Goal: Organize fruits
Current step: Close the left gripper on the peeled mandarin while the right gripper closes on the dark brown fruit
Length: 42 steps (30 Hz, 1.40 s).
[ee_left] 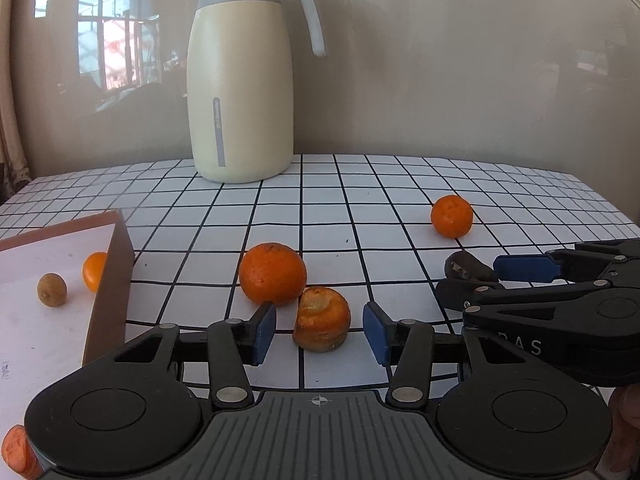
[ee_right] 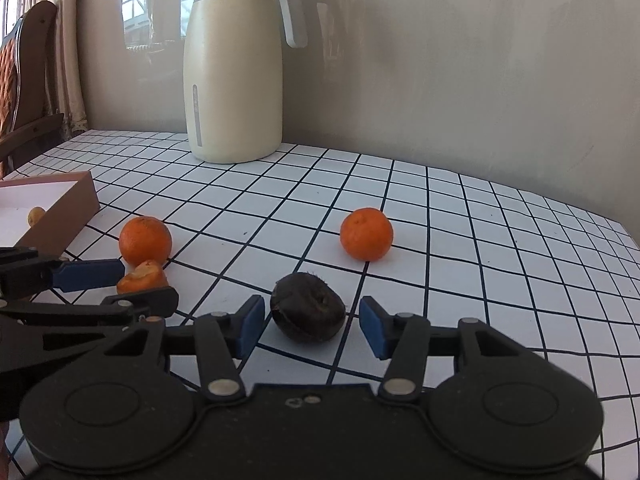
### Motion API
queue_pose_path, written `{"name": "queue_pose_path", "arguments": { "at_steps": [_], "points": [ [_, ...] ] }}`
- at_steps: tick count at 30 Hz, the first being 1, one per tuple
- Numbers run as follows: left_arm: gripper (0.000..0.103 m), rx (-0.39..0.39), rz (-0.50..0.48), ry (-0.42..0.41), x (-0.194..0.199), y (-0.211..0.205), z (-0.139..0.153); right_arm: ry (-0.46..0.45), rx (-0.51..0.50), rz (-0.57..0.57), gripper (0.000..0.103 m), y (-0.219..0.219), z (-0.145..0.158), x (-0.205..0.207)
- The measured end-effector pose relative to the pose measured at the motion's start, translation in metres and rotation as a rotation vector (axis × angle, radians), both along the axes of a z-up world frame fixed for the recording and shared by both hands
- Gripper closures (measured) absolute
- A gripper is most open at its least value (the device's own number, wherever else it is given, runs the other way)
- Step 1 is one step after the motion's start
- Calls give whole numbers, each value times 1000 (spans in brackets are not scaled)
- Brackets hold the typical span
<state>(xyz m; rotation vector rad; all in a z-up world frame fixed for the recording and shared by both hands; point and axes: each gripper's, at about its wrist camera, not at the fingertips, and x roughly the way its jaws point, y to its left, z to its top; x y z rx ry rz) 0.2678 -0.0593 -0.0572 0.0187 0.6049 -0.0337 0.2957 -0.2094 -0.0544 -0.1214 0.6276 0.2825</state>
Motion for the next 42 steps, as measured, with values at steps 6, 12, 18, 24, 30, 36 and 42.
{"name": "queue_pose_path", "arguments": {
  "at_steps": [6, 12, 18, 24, 30, 36, 42],
  "points": [
    [54, 15, 6, 11, 5, -3, -2, 23, 23, -7, 61, -2, -5, 9],
    [72, 12, 5, 19, 7, -3, -2, 26, 26, 3, 70, -1, -5, 9],
    [72, 24, -28, 7, 4, -7, -1, 27, 25, 0, 71, -1, -4, 8],
    [72, 15, -39, 0, -1, -8, 1, 29, 23, -8, 71, -1, -3, 5],
    [72, 19, -67, -7, -13, -11, 4, 22, 24, -22, 71, -4, 2, -6],
    [72, 19, -81, -45, -37, -8, 18, -3, 14, -31, 71, -7, 13, -26],
    [72, 25, -95, -88, -65, -1, 31, -21, 14, -39, 71, -11, 22, -52]
  ]
}}
